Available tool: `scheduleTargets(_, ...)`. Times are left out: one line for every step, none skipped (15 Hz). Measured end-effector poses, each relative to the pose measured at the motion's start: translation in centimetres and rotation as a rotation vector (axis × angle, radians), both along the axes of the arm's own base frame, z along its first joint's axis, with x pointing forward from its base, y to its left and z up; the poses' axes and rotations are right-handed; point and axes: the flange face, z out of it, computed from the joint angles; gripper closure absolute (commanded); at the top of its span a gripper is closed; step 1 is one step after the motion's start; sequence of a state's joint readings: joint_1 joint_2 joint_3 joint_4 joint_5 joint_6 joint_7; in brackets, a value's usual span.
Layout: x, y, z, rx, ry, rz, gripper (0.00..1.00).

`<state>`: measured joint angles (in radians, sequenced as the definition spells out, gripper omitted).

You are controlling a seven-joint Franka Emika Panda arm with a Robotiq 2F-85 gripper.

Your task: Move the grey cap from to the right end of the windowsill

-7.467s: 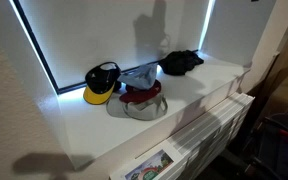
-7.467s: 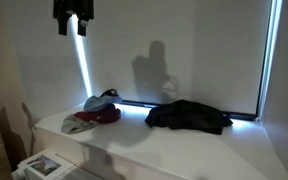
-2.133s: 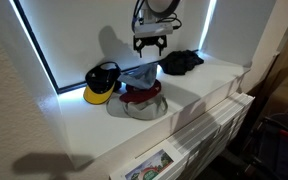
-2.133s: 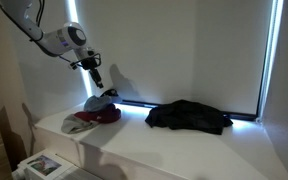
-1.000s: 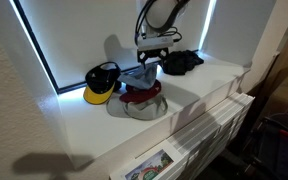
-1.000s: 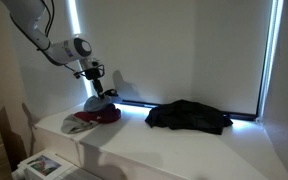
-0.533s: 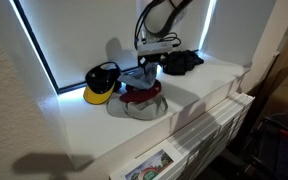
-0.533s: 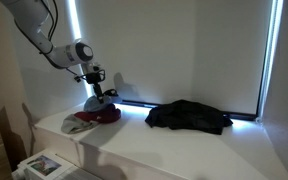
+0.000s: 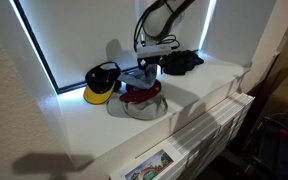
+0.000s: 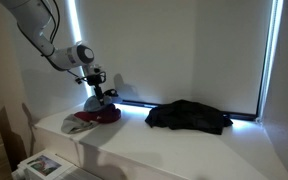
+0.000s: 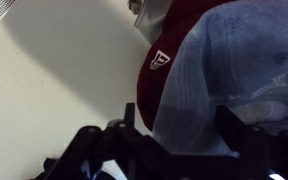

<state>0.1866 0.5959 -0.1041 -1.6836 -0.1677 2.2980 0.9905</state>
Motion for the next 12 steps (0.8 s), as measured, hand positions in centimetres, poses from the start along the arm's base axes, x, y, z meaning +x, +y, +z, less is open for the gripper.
scheduleTargets(0.0, 0.1, 0.0, 0.000, 0.000, 0.001, 0.54)
scheduleTargets(0.0, 0.1, 0.0, 0.000, -0.001, 0.000, 0.62)
scheduleTargets(0.0, 0.0, 0.0, -0.001, -0.001, -0.002, 0.68)
scheduleTargets(0.0, 0.0, 0.0, -0.002, -0.002, -0.004, 0.76)
scheduleTargets(0.0, -0.1, 0.0, -0.003, -0.002, -0.006, 0.83)
scheduleTargets(0.0, -0.2, 0.1, -0.005, -0.004, -0.009, 0.90)
scheduleTargets(0.1, -0.2, 0.2, -0.008, -0.006, -0.010, 0.97)
scheduleTargets(0.2, -0.3, 0.3, -0.013, -0.011, -0.009, 1.00)
scheduleTargets(0.4, -0.2, 0.7, -0.017, -0.021, -0.004, 1.00)
scheduleTargets(0.7, 0.2, 1.4, -0.021, -0.041, 0.008, 1.00)
scheduleTargets(1.0, 0.8, 2.4, -0.030, -0.070, 0.029, 1.00)
scheduleTargets(1.3, 1.8, 3.6, -0.044, -0.104, 0.056, 0.99)
